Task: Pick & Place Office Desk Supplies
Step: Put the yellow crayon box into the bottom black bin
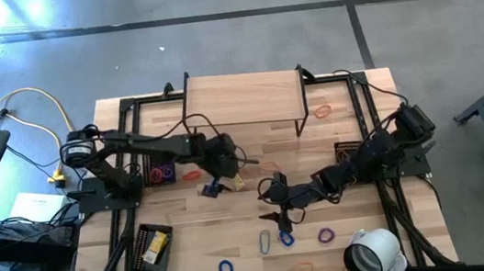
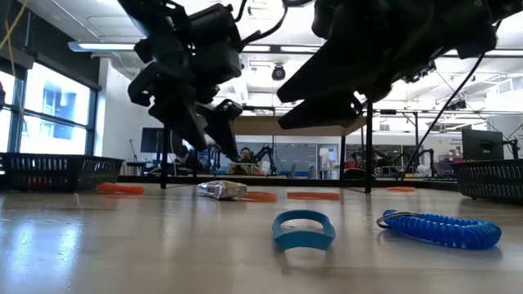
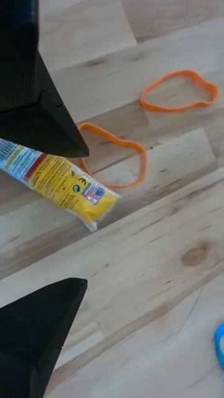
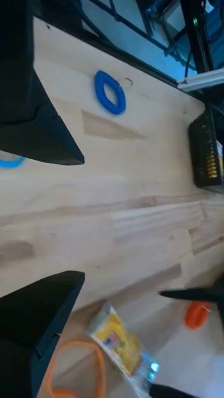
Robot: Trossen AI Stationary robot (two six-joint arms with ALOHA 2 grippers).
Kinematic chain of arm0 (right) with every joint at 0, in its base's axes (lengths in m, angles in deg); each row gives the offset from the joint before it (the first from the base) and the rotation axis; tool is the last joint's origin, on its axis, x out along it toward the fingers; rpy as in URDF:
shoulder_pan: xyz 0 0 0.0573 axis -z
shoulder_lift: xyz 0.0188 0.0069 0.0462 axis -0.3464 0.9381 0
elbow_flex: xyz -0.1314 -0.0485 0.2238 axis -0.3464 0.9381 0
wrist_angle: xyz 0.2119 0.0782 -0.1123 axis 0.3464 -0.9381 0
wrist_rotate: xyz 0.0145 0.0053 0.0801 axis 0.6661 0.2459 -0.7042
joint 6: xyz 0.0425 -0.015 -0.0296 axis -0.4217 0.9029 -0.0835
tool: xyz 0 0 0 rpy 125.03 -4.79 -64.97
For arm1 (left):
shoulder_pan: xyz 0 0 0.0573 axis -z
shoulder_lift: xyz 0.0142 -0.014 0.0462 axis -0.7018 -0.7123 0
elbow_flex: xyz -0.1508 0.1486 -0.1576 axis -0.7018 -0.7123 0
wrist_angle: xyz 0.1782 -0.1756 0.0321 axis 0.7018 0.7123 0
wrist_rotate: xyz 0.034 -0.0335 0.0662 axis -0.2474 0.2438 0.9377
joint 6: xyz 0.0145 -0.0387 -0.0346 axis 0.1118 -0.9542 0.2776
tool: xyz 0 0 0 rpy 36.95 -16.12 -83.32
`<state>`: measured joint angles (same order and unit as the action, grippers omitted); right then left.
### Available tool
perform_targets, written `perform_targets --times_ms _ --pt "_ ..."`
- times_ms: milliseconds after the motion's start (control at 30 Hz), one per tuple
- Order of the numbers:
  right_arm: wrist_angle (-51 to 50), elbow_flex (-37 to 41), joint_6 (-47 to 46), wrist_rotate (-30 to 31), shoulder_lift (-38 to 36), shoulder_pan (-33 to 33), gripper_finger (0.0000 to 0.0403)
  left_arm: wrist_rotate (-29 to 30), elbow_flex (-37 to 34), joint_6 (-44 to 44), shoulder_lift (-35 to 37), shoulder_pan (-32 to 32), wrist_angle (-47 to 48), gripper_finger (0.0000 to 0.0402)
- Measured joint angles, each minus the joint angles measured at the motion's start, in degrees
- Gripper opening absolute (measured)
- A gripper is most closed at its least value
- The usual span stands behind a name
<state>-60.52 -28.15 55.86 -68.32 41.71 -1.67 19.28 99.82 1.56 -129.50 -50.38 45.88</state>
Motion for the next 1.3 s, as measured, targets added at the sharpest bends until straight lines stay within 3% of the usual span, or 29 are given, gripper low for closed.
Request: perform_targets --times_ms 467,1000,1300 --pt "-0.5 0.0 -2.9 1.2 0.0 -1.7 0.0282 -4.7 -0.7 -1.6 -3.4 -5.4 -1.8 0.0324" --pt "-0.3 0.0 -6.1 1.9 0.0 -1.7 0.0282 -4.1 -0.7 -3.5 -5.7 -4.7 -3.3 0.0324" --pt "-0.7 0.0 -6.3 2.1 0.0 -2.5 0.0282 0.8 -0.7 -3.4 -7.6 -2.1 -3.0 0.0324"
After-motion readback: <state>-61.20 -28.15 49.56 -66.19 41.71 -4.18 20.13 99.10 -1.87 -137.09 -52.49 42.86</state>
